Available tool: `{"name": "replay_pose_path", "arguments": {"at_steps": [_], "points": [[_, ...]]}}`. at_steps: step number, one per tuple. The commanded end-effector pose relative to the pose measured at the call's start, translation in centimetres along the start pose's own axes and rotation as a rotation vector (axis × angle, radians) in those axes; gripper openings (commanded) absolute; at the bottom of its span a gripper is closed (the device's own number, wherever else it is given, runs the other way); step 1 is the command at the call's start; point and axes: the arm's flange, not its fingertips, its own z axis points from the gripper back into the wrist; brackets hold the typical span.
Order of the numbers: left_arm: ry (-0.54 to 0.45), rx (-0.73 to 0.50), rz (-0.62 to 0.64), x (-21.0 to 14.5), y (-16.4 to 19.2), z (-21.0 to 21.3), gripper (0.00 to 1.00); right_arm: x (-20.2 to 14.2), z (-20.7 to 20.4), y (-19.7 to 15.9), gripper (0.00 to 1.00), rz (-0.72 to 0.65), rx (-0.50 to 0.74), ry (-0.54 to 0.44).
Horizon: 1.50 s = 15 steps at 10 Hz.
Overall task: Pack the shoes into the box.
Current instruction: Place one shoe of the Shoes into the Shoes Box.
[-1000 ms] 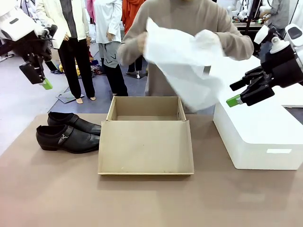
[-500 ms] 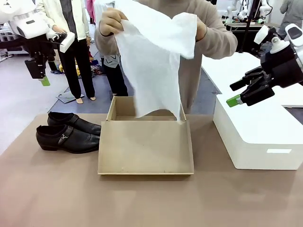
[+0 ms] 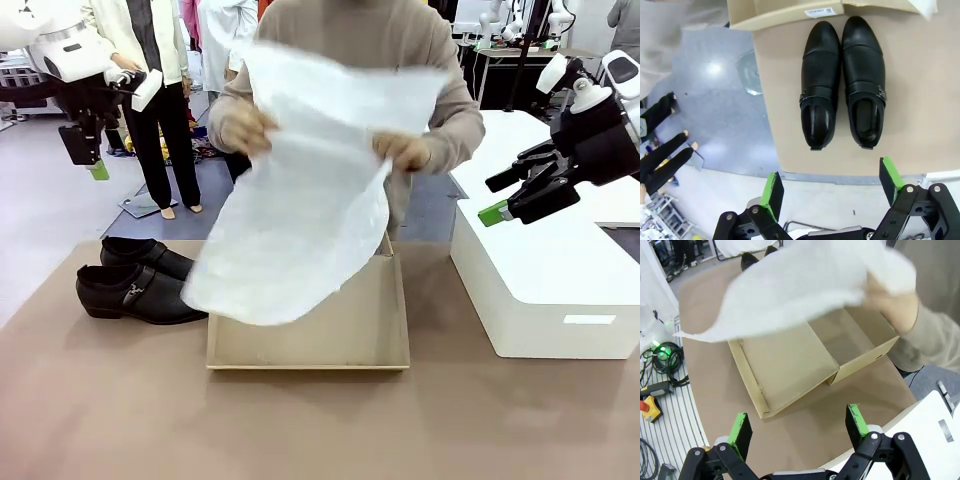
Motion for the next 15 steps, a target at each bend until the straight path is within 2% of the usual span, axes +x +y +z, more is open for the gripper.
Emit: {"name": "replay_pose_path", "arguments": {"at_steps": [1, 3, 5, 15], "points": [[-0.009, -0.002, 0.001, -0.3, -0.6, 0.1, 1.0, 0.0, -0.1, -0.4, 1.0, 0.026, 0.014, -0.021], [-0.009, -0.002, 0.001, -0.3, -0.6, 0.1, 1.0, 0.0, -0.1, -0.4, 1.0, 0.026, 0.014, -0.021], [0.0, -0.007, 0.018, -0.1, 1.1, -0.5, 1.0, 0.0, -0.1, -0.4, 1.0, 0.026, 0.014, -0.021], [0.004, -0.115, 0.088, -2.3, 6.5, -11.2, 1.0, 0.0, -0.1, -0.4, 1.0, 0.026, 0.014, -0.021]]}}
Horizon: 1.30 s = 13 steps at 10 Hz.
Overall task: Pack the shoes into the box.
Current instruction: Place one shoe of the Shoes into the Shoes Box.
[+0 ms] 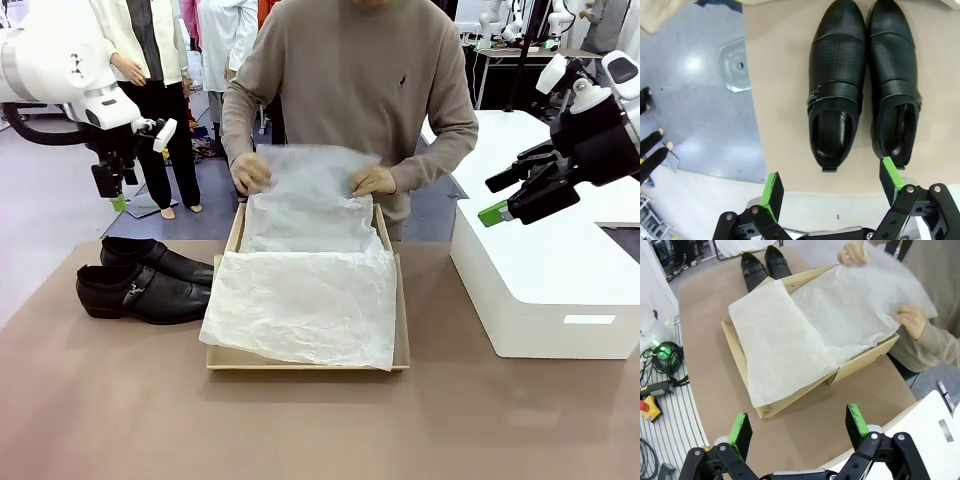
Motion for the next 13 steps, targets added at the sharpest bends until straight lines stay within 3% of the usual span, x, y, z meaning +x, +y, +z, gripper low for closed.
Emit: {"name": "replay_pose_path", "arguments": {"at_steps": [1, 5, 13], "points": [[-0.011, -0.007, 0.032, -0.2, 1.2, -0.8, 1.0, 0.0, -0.1, -0.4, 1.0, 0.025, 0.014, -0.023], [0.002, -0.027, 0.043, -0.7, 2.2, -4.5, 1.0, 0.0, -0.1, -0.4, 1.0, 0.025, 0.014, -0.023], [0.003, -0.036, 0.032, -0.9, 2.0, -5.4, 1.0, 0.0, -0.1, -0.4, 1.0, 0.025, 0.014, -0.023]]}}
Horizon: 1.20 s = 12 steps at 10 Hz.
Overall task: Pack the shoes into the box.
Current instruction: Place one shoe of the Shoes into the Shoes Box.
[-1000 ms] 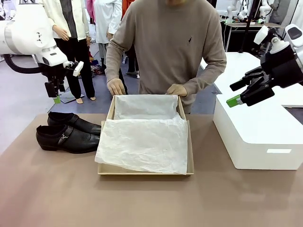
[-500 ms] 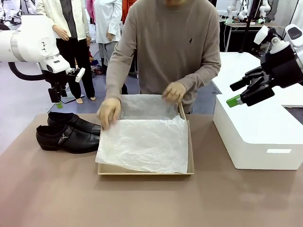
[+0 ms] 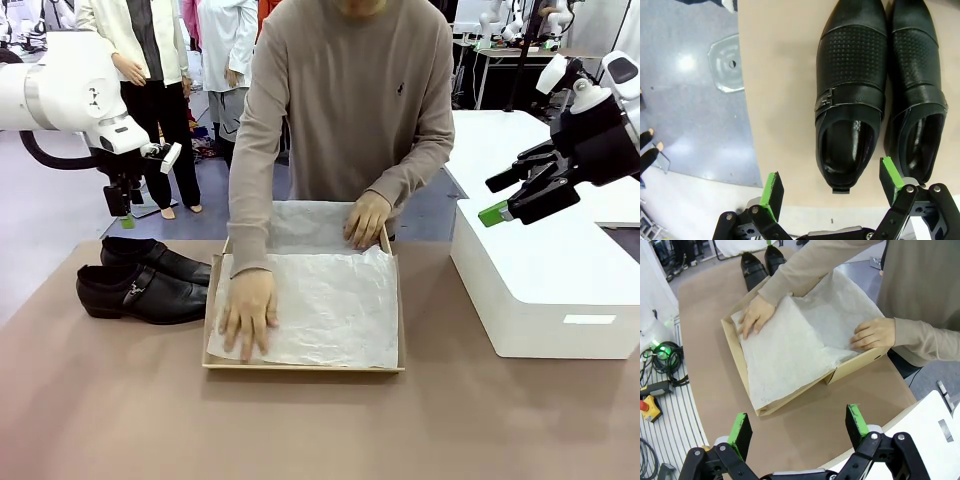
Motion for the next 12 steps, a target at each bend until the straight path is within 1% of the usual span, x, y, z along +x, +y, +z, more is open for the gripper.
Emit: {"name": "replay_pose_path", "arguments": {"at_steps": [1, 3, 6, 9, 12], "points": [[0.0, 0.0, 0.0, 0.0, 0.0, 0.0, 1.0, 0.0, -0.1, -0.4, 1.0, 0.024, 0.014, -0.023], [0.001, -0.018, 0.028, -0.5, 1.5, -0.3, 1.0, 0.0, -0.1, -0.4, 1.0, 0.024, 0.014, -0.023], [0.023, -0.004, 0.05, -1.1, 3.5, -1.1, 1.0, 0.0, -0.1, -0.4, 1.0, 0.024, 0.014, -0.023], [0.015, -0.012, 0.062, -1.4, 4.9, -2.7, 1.0, 0.0, -0.1, -0.4, 1.0, 0.024, 0.014, -0.023], [0.023, -0.008, 0.039, -1.7, 5.8, -4.4, 1.0, 0.0, -0.1, -0.4, 1.0, 0.024, 0.014, -0.023]]}}
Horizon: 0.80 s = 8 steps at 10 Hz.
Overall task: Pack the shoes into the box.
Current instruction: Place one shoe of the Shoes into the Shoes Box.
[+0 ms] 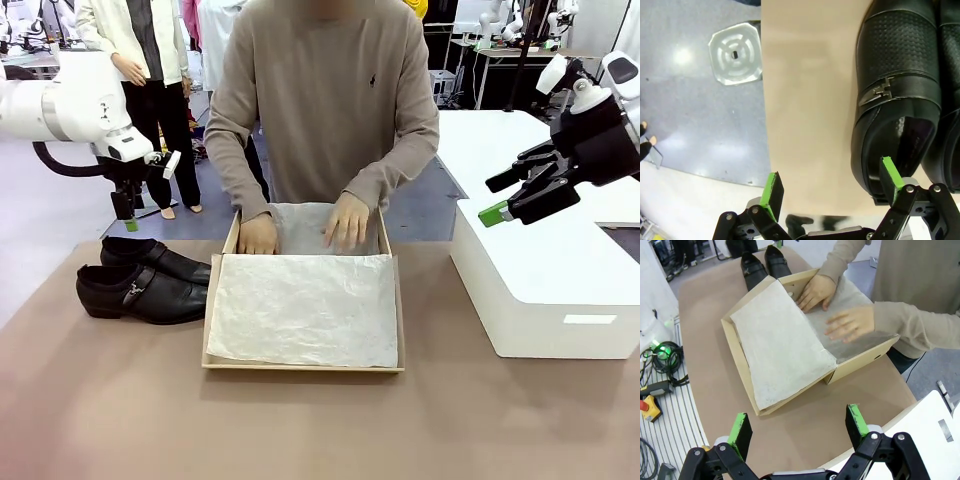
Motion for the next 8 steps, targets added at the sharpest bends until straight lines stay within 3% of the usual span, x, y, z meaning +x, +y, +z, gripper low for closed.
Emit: {"name": "replay_pose_path", "arguments": {"at_steps": [1, 8], "points": [[0.014, 0.006, -0.019, -0.1, 1.0, -0.4, 1.0, 0.0, -0.1, -0.4, 1.0, 0.024, 0.014, -0.023], [0.016, -0.077, -0.112, 0.1, 1.4, -2.7, 1.0, 0.0, -0.1, -0.4, 1.0, 0.024, 0.014, -0.023]]}}
